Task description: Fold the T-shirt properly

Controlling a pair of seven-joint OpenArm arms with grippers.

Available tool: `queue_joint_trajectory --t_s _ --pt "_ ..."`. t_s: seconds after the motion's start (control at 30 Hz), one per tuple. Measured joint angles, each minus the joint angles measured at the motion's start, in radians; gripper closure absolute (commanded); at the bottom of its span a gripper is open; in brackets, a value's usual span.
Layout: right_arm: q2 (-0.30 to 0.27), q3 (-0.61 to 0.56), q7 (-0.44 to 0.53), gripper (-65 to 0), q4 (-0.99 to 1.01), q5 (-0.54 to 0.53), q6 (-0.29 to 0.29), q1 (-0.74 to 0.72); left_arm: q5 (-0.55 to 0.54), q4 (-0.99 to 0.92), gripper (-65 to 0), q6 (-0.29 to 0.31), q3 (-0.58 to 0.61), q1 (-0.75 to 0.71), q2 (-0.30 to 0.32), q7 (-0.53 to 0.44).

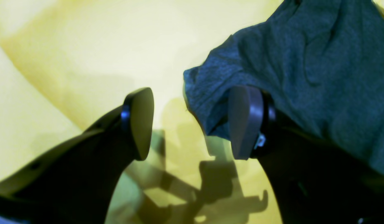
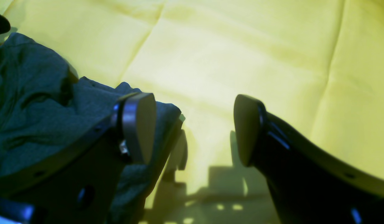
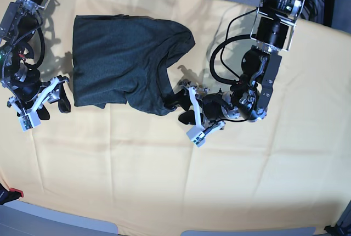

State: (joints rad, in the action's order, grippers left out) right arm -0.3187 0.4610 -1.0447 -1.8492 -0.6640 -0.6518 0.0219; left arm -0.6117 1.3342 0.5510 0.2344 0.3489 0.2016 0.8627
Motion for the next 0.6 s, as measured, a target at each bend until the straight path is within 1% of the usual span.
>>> queue_joint_trajectory --t_s 0.03,0.1,0.13,0.37,0.6 --pt "0.000 0.000 0.000 -40.0 0.000 0.000 0.000 0.000 0.007 0.000 -23.4 0.000 0.000 0.000 0.000 0.000" --pt "0.000 0.000 0.000 -40.0 0.000 0.000 0.000 0.000 0.035 0.000 -3.1 0.000 0.000 0.000 0.000 -0.003" --pt "0.000 0.000 0.000 -40.0 0.000 0.000 0.000 0.000 0.046 0.000 0.0 0.001 0.000 0.000 0.000 -0.002" --pt "0.000 0.000 0.000 -40.0 0.000 0.000 0.000 0.000 0.050 0.000 0.0 0.001 0.000 0.006 0.008 0.001" --pt "0.000 0.000 0.000 -40.0 0.000 0.000 0.000 0.000 0.051 0.000 0.0 0.003 0.000 0.034 0.066 0.001"
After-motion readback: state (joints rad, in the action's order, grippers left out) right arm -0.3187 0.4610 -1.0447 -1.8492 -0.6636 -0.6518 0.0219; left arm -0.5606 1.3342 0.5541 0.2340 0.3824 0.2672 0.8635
